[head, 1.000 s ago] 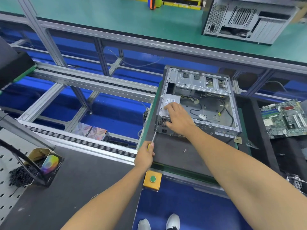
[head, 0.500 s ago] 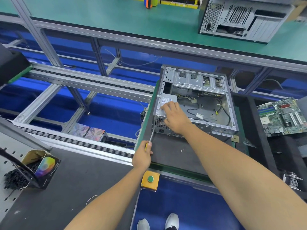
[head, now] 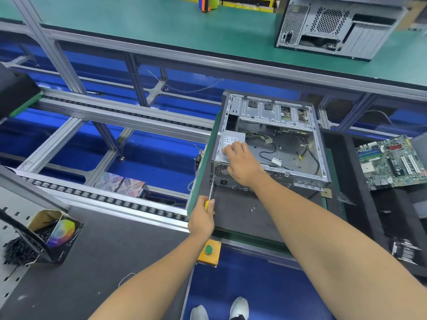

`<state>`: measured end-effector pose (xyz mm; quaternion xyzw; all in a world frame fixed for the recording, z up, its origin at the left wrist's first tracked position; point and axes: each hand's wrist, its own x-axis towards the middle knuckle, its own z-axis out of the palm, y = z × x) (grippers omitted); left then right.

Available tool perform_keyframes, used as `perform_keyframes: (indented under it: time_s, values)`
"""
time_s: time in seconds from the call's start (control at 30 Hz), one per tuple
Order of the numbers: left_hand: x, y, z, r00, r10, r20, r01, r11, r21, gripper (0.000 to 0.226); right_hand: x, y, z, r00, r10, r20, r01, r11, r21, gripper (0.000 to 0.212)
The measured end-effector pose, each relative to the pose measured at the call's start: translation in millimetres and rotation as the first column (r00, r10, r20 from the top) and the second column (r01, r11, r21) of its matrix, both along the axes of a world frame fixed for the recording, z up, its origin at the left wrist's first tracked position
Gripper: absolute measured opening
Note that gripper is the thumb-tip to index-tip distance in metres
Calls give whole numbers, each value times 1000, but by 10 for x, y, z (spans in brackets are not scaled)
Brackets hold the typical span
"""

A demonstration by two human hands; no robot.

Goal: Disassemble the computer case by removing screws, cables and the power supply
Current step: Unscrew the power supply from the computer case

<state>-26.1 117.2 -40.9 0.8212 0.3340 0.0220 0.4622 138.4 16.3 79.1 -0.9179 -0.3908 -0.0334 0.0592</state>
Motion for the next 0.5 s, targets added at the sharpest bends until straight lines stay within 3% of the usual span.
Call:
perform_keyframes:
  time_s: [0.1,0.3,0.5]
  values:
    - [11,-82,-13,998,41,52,-34,991,-126,22,-2,4,-9,1000,-6,0,6,1000,9,43]
    - [6,-126,43,998,64,-1,-63,987,145,17,2,4,-9,1000,-5,6,5,1000,12,43]
    - [36,-125,105,999,28,-31,-19,970,244,19,-11,7,-16,1000,-7,1,7,1000,24,41]
